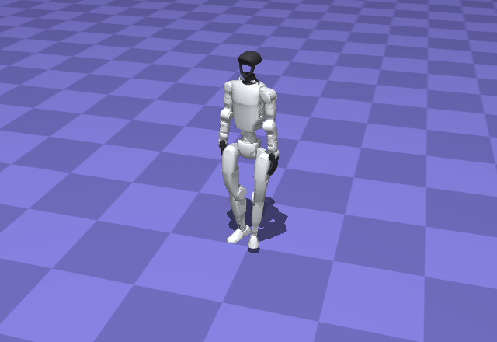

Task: In place motions

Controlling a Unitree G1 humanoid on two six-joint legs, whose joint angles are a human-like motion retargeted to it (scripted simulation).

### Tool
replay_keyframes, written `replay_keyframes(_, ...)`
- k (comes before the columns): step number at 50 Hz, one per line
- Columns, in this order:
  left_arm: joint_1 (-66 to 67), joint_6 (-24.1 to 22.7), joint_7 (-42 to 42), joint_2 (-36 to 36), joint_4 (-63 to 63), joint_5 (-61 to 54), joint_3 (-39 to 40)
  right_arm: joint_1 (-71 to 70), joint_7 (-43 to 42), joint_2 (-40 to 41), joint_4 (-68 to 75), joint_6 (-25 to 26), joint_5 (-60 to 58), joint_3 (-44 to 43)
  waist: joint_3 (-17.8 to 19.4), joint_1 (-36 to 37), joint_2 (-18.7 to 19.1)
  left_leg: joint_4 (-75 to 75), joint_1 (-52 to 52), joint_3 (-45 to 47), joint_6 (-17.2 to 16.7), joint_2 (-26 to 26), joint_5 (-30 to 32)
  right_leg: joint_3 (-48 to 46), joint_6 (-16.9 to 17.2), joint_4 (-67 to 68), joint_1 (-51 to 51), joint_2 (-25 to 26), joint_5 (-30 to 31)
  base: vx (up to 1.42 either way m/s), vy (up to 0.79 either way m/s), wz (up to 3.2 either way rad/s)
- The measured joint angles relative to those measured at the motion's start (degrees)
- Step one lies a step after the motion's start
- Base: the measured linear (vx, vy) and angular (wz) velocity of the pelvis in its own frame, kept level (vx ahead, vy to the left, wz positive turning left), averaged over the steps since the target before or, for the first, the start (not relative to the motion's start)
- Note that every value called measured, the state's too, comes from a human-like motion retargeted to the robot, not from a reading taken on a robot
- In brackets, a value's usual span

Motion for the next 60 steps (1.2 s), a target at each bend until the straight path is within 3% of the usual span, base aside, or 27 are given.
replay_keyframes(60, 0.05, -0.03, -0.17, -0.15, 0.25, 0.12, 0.01, 0.28, -0.24, -0.10, 0.07, 0.17, -0.20, 0.02, 0.28, -0.57, 0.19, -0.17, -0.17, 0.34, 0.77, -0.27, 0.36, 0.55, 0.01, 0.48, -1.07, -0.10, 0.26, 0.00, 0.00, 0.00)
